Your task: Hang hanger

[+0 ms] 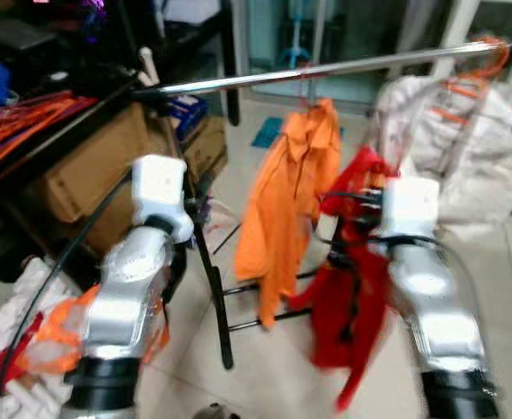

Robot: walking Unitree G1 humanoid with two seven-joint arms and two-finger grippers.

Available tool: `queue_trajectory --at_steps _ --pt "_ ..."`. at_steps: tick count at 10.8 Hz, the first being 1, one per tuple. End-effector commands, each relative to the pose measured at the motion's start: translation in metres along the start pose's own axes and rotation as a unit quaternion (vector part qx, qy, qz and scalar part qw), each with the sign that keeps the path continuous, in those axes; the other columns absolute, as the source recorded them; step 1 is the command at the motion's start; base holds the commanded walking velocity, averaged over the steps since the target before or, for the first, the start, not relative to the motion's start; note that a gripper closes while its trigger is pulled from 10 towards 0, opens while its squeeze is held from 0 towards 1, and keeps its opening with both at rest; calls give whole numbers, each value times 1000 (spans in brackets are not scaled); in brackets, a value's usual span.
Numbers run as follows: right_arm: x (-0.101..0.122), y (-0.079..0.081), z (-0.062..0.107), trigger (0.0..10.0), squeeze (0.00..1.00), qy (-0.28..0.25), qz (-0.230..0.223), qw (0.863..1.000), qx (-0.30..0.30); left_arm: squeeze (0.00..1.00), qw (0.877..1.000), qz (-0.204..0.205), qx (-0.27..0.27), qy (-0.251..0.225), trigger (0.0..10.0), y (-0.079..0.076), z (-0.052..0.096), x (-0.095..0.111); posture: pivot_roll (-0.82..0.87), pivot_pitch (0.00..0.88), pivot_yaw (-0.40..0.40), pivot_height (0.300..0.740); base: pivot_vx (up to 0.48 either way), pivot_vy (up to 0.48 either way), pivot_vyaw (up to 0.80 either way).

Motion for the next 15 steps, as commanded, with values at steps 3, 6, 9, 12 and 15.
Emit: queue_trajectory --at_steps 3,6,9,12,15 --pt "16 6 -2 10000 0 -33 23 999 18 0 999 -30 -20 -1 10000 -11 0 1 3 28 69 740 0 -265 533" --pt "17 6 -4 10000 0 -33 9 999 7 0 1000 -28 -9 -1 10000 -5 -1 3 9 33 71 740 0 -480 227" --pt "11 2 -2 10000 0 -20 17 1000 2 0 1000 -5 10 3 10000 0 -3 3 3 35 83 740 0 -320 0" --pt "3 0 1 10000 0 0 -9 1000 6 0 999 2 -36 -12 10000 -11 2 1 1 30 83 740 116 0 -267" --pt "-1 10 0 10000 0 7 7 1000 28 0 1000 1 -13 -11 10000 1 10 -2 13 20 67 740 411 0 -267"
Point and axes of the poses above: a point about 5 cm out from each wrist's last joint towards the gripper, its own z axis pointing back from the gripper into the wrist, its own x axis along the axis of the wrist's last joint, y = z × x, the point moved 4 cm from there along -z, pointing out of the wrist towards the gripper, and after that the axes turned 3 degrees about -z, right-handed, at the moved point
